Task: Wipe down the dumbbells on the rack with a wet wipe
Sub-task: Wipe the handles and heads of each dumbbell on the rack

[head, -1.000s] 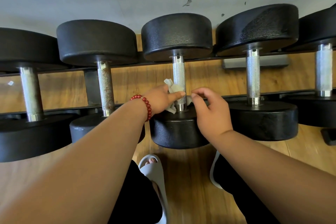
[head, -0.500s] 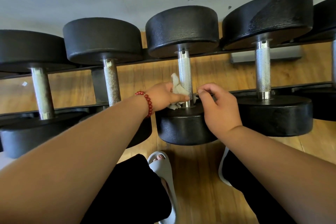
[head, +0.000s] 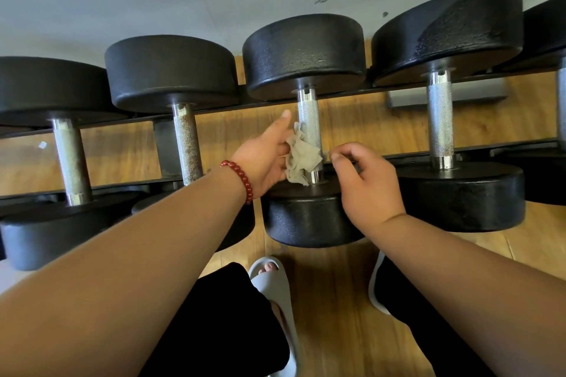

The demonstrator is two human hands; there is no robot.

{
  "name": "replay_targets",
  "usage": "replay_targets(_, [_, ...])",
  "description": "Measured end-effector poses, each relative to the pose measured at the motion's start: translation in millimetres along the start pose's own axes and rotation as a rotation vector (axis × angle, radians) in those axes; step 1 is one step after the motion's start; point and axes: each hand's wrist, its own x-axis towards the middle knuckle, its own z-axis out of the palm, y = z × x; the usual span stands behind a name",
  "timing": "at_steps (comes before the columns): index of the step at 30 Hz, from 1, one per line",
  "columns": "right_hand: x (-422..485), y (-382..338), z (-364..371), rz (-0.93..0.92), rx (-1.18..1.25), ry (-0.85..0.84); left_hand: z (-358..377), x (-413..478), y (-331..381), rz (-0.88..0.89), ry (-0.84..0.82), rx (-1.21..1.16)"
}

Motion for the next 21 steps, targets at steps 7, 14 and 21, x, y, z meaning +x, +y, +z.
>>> replay_targets(7, [0, -1, -1, -0.007, -0.001, -0.012, 5, 16, -8, -0.008, 0.064, 0.03])
replay_targets(14, [0, 0, 0, 0.001, 0.009, -0.008, -7, 13, -4, -0.079, -0.144, 0.436])
replay_targets(21, [-2, -2, -1, 0.006, 0.027, -0.003, -4, 10, -4, 0.013, -0.022, 0.784])
